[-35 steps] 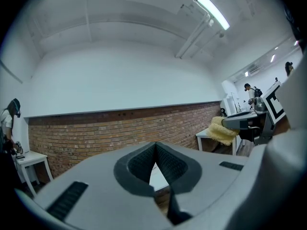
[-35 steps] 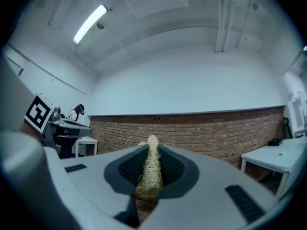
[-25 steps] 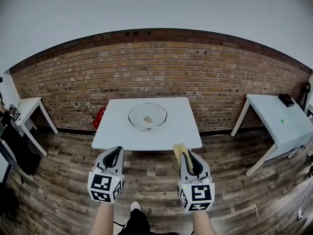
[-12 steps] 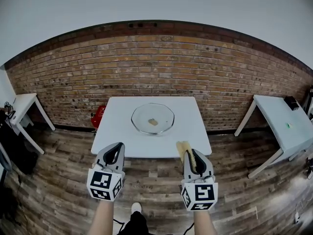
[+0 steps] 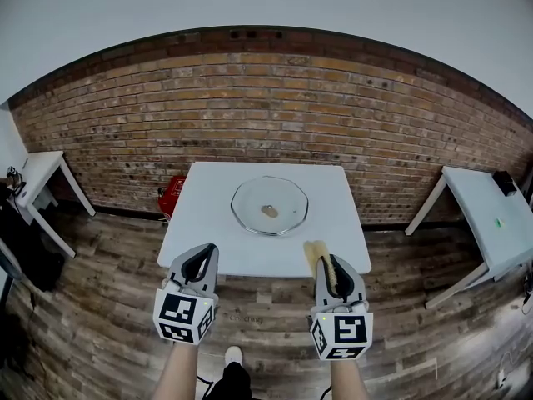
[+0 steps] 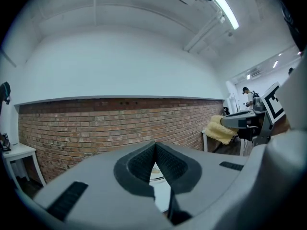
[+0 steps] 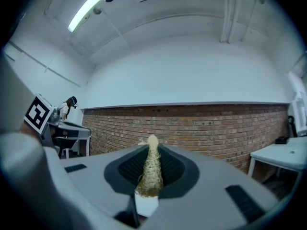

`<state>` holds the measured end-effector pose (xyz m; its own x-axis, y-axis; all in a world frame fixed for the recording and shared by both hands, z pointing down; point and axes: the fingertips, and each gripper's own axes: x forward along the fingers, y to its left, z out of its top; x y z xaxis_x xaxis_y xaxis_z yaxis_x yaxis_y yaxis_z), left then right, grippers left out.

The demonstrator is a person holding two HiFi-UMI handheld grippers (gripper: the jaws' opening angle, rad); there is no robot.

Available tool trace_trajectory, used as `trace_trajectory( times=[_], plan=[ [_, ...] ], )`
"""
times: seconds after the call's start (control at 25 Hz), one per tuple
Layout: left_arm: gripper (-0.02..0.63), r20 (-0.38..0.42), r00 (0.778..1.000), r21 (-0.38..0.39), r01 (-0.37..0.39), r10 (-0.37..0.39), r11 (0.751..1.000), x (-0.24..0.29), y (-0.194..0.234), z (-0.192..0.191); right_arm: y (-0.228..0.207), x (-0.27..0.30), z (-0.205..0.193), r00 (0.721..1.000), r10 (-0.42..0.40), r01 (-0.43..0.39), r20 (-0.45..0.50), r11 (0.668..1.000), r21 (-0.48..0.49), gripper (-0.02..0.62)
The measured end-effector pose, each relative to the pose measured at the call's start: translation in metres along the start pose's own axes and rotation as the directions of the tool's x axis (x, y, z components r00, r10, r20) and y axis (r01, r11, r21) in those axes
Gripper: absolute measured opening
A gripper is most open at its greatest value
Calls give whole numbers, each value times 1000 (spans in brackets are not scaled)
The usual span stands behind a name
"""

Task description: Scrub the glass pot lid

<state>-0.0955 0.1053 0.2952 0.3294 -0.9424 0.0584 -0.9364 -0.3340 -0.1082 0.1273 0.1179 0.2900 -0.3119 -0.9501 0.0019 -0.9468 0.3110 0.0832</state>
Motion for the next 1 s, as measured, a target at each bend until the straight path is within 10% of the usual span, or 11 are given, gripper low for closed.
trace_trajectory(
  times=[1.0],
  plan=[
    [11, -39, 992, -44, 122, -124, 992, 127, 119, -28, 36, 152, 2, 993, -110, 109, -44, 994, -11, 58]
  ],
)
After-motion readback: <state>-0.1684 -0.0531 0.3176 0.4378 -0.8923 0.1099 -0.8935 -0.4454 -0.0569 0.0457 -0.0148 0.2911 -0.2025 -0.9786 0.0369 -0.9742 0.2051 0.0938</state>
